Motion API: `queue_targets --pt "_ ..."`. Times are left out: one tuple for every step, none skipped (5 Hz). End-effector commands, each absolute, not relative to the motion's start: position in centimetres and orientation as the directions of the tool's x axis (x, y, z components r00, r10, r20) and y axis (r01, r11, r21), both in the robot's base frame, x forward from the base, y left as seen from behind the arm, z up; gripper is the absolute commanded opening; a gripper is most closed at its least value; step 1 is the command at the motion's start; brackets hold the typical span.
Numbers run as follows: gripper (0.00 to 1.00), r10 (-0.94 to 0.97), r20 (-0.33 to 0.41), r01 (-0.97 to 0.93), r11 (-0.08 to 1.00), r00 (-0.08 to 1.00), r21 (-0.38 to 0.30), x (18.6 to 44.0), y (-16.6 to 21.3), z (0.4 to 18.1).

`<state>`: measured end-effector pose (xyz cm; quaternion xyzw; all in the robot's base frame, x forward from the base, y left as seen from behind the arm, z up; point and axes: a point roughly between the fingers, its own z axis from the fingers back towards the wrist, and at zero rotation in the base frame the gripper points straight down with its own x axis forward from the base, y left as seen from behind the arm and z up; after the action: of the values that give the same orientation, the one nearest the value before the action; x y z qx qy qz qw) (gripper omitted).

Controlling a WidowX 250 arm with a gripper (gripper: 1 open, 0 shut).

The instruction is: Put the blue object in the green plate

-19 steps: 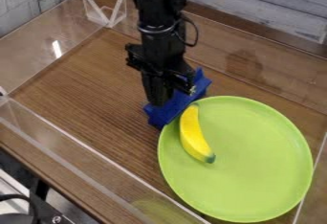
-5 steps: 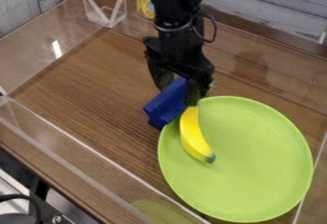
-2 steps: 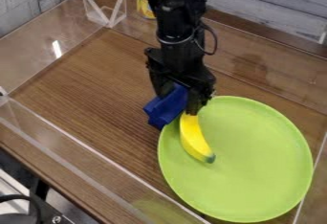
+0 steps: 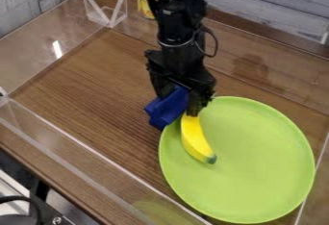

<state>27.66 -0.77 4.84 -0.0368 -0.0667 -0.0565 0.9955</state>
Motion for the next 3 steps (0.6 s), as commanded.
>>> queue_targets --pt "1.0 -0.114 0.145 0.125 0.99 0.983 -0.071 27.84 -1.25 4.7" --pt "1.0 -0.111 0.138 0.122 0.99 0.984 -0.073 27.81 -1.35 4.37" --pt "1.0 -0.109 0.132 0.119 0.99 0.985 -0.076 27.78 -1.44 4.03"
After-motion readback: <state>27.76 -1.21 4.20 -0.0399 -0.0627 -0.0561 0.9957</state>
